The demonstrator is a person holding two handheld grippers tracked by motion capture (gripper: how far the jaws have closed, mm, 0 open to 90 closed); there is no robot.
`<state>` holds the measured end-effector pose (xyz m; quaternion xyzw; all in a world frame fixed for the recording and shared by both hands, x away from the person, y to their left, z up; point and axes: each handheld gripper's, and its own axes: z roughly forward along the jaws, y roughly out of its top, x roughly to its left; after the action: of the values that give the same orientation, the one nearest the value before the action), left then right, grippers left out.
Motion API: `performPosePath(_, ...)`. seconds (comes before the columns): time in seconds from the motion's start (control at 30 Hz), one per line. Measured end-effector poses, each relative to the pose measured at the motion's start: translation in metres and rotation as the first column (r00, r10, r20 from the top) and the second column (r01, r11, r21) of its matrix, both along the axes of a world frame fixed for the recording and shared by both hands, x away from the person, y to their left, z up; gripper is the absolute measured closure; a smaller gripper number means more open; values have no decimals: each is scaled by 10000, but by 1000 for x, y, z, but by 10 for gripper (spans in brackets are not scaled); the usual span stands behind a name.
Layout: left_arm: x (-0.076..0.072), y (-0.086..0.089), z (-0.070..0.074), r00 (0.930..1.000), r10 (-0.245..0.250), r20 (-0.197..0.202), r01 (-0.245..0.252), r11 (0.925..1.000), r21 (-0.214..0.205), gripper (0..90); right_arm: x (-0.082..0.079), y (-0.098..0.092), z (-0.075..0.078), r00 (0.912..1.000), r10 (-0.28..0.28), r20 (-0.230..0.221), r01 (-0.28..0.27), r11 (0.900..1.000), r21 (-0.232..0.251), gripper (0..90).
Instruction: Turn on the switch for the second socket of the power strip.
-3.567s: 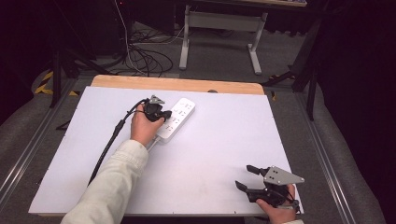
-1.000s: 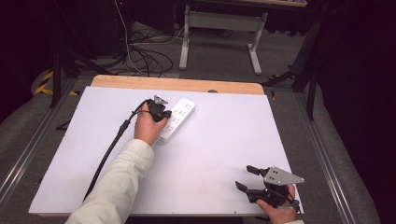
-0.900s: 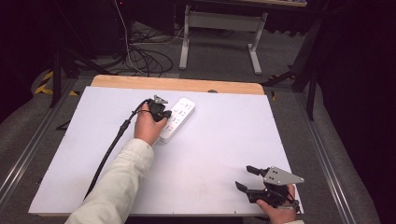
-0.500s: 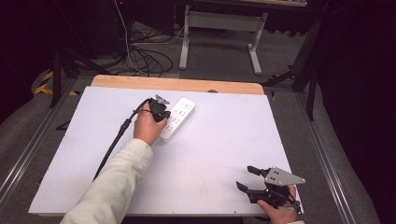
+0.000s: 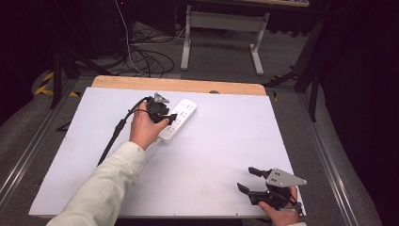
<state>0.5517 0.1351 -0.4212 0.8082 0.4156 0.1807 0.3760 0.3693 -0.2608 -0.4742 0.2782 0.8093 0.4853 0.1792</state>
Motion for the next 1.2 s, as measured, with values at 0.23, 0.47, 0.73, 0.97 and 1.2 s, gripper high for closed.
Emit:
performPosePath(0.23,-6,4,8,9999,-21,139,19,9999,104,521,-3,0,1,10000,-20,50,21,10000,-39,293)
performPosePath(0.47,-14,6,19,9995,-10,309,16,9997,-223,426,-3,1,1,10000,-50,59,51,9999,-105,293)
performPosePath(0.73,-22,8,28,9992,-28,395,39,9996,-281,357,-3,1,1,10000,-67,70,68,9999,-119,293)
performPosePath(0.97,-44,20,48,9992,-140,367,150,9995,-261,280,-2,0,2,9998,-18,211,21,9999,-163,292)
performPosePath(1.2,-76,31,62,9943,-363,999,427,9971,-627,250,4,0,5,9997,-6,247,8,10000,-79,292)
